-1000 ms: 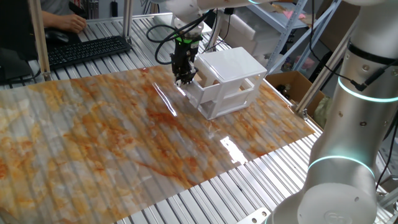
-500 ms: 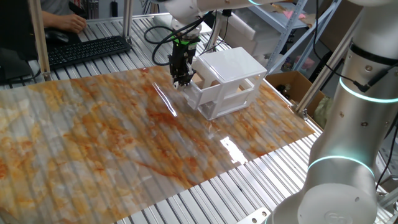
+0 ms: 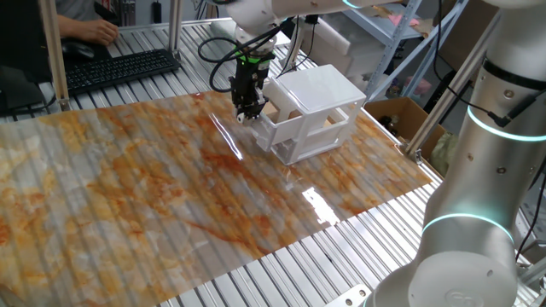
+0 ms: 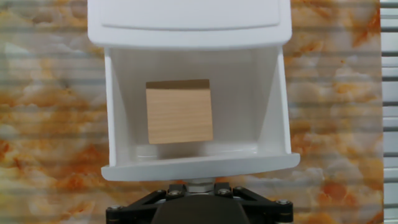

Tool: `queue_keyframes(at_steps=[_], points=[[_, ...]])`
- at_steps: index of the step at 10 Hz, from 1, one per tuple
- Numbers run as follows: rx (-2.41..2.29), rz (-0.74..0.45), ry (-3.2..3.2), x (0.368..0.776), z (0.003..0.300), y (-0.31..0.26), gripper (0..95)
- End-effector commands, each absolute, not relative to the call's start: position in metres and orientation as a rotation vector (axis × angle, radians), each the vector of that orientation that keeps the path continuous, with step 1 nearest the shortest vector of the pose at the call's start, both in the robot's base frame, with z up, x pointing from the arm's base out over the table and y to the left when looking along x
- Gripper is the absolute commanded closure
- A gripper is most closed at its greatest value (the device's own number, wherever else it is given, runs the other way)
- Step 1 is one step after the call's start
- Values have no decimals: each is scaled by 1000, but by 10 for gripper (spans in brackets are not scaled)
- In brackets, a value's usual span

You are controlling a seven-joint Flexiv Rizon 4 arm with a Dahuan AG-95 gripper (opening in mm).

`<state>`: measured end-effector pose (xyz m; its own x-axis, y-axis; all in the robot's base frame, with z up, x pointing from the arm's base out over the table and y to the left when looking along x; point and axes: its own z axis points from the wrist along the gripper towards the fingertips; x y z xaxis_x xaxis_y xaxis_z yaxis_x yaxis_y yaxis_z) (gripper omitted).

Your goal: Take something out of a drawer

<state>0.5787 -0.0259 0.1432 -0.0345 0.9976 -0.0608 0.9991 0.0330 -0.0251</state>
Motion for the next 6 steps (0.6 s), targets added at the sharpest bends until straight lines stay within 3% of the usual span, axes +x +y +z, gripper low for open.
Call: queue_keyframes(at_steps=[1, 2, 3, 4, 6], points=[[2207, -88, 2214, 579, 142, -26, 380], [2235, -65, 2209, 579, 143, -25, 190], [2240, -60, 2210, 579, 143, -25, 190], [2239, -57, 2213, 579, 143, -25, 0], [2232, -51, 2228, 579, 143, -25, 0]])
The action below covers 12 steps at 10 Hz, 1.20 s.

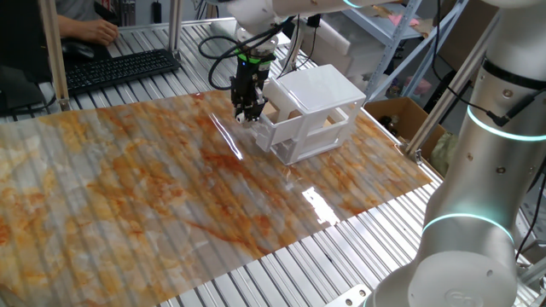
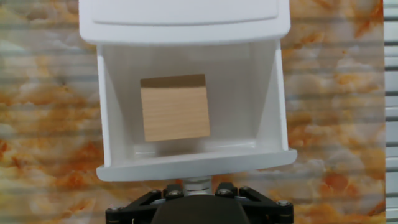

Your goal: Take something out of a drawer

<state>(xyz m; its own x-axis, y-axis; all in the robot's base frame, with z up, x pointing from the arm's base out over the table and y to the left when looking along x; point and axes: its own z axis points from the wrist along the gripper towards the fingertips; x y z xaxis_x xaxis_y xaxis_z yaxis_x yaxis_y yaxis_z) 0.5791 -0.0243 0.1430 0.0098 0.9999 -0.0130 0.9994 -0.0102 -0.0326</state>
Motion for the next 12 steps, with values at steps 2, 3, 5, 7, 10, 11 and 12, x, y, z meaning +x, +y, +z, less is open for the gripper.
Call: queue_keyframes(at_steps=[2, 3, 5, 7, 10, 11, 12], points=[[-2221, 45, -2198, 581, 145, -26, 0], [-2212, 44, -2191, 581, 150, -27, 0], [-2209, 38, -2185, 579, 156, -27, 0], [-2186, 36, -2193, 577, 171, -29, 0], [-2148, 64, -2220, 576, 184, -38, 0], [-2140, 81, -2229, 576, 186, -44, 0], [-2133, 92, -2238, 575, 188, -49, 0]])
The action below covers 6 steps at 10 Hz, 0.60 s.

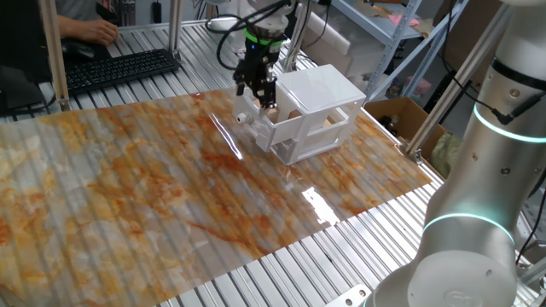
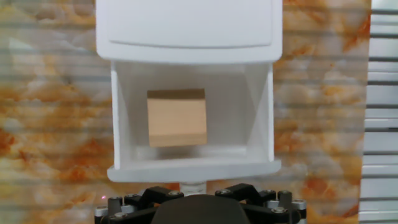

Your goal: Take something out of a drawer

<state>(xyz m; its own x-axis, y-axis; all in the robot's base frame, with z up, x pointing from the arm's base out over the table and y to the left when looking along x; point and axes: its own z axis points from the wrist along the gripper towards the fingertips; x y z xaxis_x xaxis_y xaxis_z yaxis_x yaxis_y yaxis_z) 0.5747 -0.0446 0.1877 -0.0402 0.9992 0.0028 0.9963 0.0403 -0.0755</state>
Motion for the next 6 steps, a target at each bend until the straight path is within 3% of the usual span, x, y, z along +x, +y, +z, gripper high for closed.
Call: queue_keyframes(at_steps=[1, 6], points=[[-2129, 95, -2239, 574, 189, -51, 0], [-2081, 96, -2274, 572, 187, -82, 0]])
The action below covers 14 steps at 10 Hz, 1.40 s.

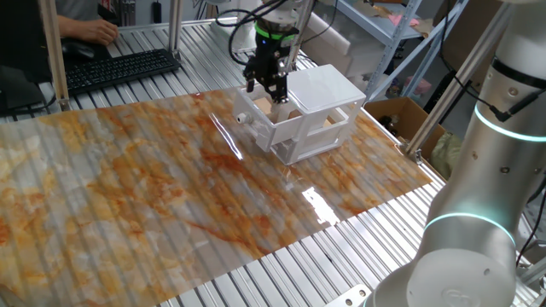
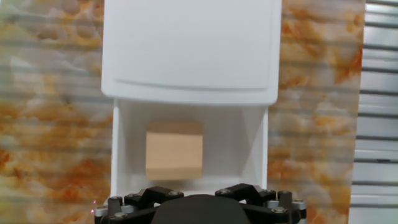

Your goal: Take something out of a drawer

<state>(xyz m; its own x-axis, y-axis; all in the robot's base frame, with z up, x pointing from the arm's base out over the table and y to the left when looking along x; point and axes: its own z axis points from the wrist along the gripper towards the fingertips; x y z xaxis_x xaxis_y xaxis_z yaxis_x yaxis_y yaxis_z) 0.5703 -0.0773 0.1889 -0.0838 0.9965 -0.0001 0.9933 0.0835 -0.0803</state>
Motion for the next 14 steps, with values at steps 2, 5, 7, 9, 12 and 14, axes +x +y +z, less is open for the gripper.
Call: queue_keyframes(at_steps=[2, 5, 7, 9, 12, 14], points=[[-2080, 99, -2279, 572, 184, -88, 0], [-2066, 83, -2288, 571, 177, -101, 0], [-2076, 60, -2271, 570, 174, -107, 0], [-2082, 41, -2264, 572, 170, -107, 0], [-2091, 32, -2269, 576, 161, -105, 190], [-2113, 24, -2271, 579, 154, -105, 190]])
